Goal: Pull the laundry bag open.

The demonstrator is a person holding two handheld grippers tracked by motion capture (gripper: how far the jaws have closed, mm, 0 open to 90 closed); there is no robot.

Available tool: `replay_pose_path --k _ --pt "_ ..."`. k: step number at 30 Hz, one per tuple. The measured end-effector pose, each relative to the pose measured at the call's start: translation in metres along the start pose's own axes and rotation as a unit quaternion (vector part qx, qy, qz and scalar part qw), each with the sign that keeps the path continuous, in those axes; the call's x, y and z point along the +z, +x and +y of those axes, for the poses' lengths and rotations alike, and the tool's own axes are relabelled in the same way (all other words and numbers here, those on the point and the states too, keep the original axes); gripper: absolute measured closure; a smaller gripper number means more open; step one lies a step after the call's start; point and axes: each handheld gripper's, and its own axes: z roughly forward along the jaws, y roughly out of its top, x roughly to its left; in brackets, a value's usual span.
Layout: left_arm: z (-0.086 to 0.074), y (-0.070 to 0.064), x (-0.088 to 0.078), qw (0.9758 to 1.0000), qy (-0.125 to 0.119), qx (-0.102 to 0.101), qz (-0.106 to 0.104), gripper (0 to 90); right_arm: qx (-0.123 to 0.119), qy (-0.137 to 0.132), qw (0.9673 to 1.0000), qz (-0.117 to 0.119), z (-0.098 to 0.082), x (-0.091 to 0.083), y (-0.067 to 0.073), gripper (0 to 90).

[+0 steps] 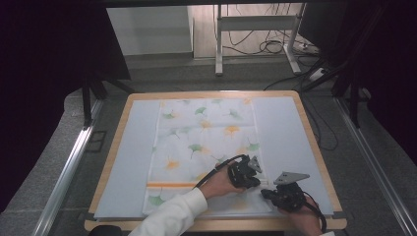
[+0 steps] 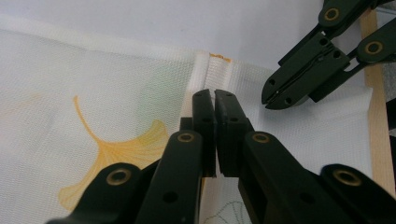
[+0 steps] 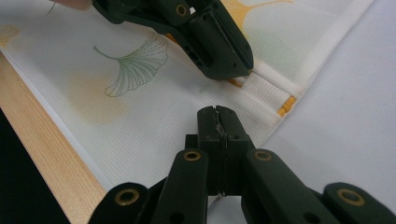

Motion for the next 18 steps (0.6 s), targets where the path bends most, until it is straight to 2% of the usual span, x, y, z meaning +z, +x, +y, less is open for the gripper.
replay_pose_path --k 3,4,8,13,18 --pt "0.0011 0.0005 0.0006 0.9998 0.002 -0.006 -0.018 78.1 0.001 0.0 1.0 0.001 0.0001 0.0002 0.0 88.9" --pt "0.002 -0.0004 0.0008 0.9999 0.005 -0.005 -0.014 76.5 0.002 0.0 1.0 0.001 0.0001 0.0003 0.0 88.9" --pt "0.0052 -0.0032 0.0013 0.9997 0.019 0.007 0.012 85.0 0.001 0.0 1.0 0.0 0.0002 0.0004 0.0003 88.9" --pt "0.0047 -0.0052 0.001 0.9997 0.018 0.004 0.014 90.0 0.0 0.0 1.0 -0.001 0.0002 0.0006 0.0004 88.9" --pt "0.0042 -0.0048 0.0004 0.9997 0.018 -0.006 0.013 90.0 0.002 -0.001 1.0 -0.001 0.0007 0.0009 0.0001 88.9"
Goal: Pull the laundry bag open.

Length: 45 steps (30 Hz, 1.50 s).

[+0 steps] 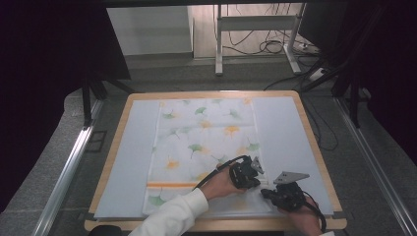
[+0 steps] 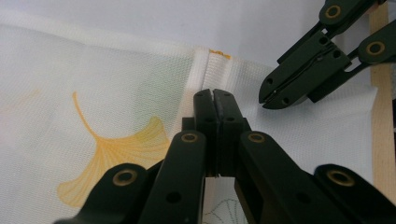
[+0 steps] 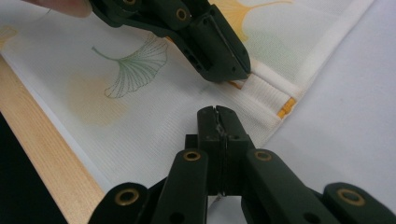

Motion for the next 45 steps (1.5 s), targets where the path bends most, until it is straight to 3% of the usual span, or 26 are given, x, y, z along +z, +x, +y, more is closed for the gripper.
replay_pose_path --k 8,11,12,14,18,28,45 --pt "-0.002 0.001 0.0 0.9999 -0.006 -0.01 0.003 90.0 0.014 -0.007 0.9994 -0.03 0.011 0.009 -0.009 89.4" --pt "-0.002 0.001 -0.001 0.9999 -0.005 -0.013 0.004 90.0 0.021 -0.007 0.9995 -0.024 0.012 0.01 -0.012 89.6" --pt "-0.003 0.001 0.0 0.9997 -0.01 -0.022 0.002 90.0 0.032 -0.008 0.9993 -0.019 0.012 0.01 -0.014 89.6" --pt "-0.004 0.002 -0.001 0.9998 -0.006 -0.019 0.002 90.0 0.05 -0.013 0.9986 -0.01 0.01 0.01 -0.017 89.7" --pt "-0.006 0.002 -0.002 0.9995 -0.01 -0.029 0.001 90.0 0.06 -0.012 0.9981 -0.008 0.01 0.009 -0.019 89.8" --pt "-0.004 0.004 -0.004 0.9995 0.008 -0.031 0.004 90.0 0.063 -0.012 0.9979 0.001 0.008 0.009 -0.022 89.9" --pt "-0.013 0.007 -0.011 0.9992 0.012 -0.038 0.006 90.0 0.064 -0.013 0.9978 0.003 0.008 0.008 -0.022 89.9"
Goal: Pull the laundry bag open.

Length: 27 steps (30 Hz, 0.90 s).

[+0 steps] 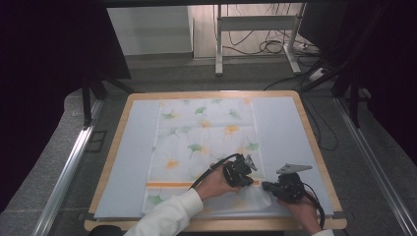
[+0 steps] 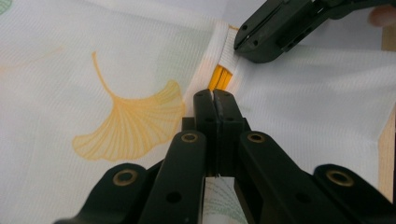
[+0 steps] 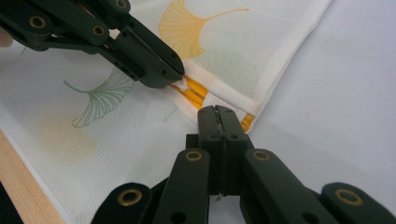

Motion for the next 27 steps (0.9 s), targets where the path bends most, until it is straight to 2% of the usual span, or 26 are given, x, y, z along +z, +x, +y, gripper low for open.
replay_pose_path --k 4,27 --pt "-0.002 0.001 -0.002 1.0 0.001 0.002 0.002 90.0 -0.002 -0.001 1.0 -0.002 0.0 0.0 0.0 89.9" --pt "-0.02 0.008 -0.014 0.9999 0.003 -0.013 0.01 90.0 -0.004 -0.001 1.0 -0.004 0.0 0.0 0.001 89.9"
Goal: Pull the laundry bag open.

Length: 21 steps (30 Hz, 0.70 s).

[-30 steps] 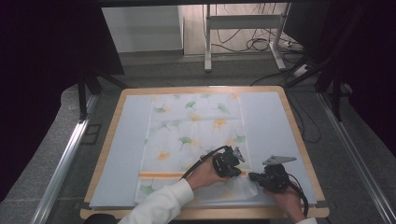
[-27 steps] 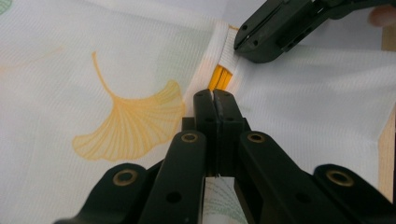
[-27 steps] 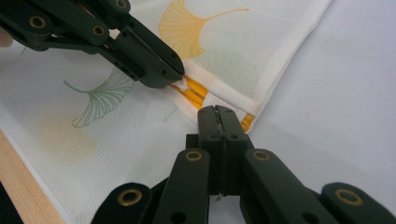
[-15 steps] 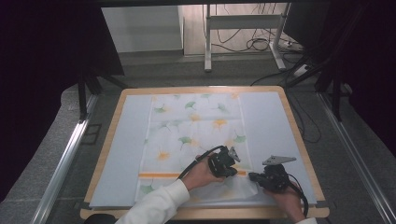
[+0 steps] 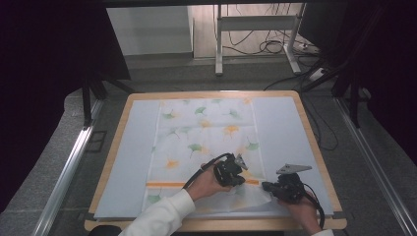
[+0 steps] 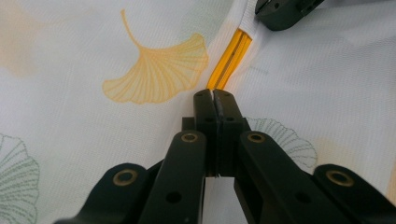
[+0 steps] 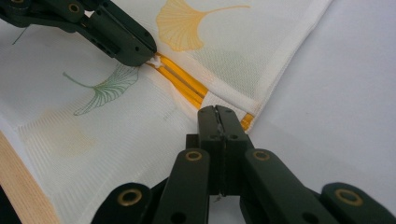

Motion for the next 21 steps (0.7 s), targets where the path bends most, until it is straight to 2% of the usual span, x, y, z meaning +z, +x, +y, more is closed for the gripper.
replay_pose_path --k 21 --pt "-0.015 0.005 -0.009 0.9999 -0.002 -0.009 0.007 90.0 -0.002 0.001 1.0 0.001 0.0 0.0 0.0 89.9"
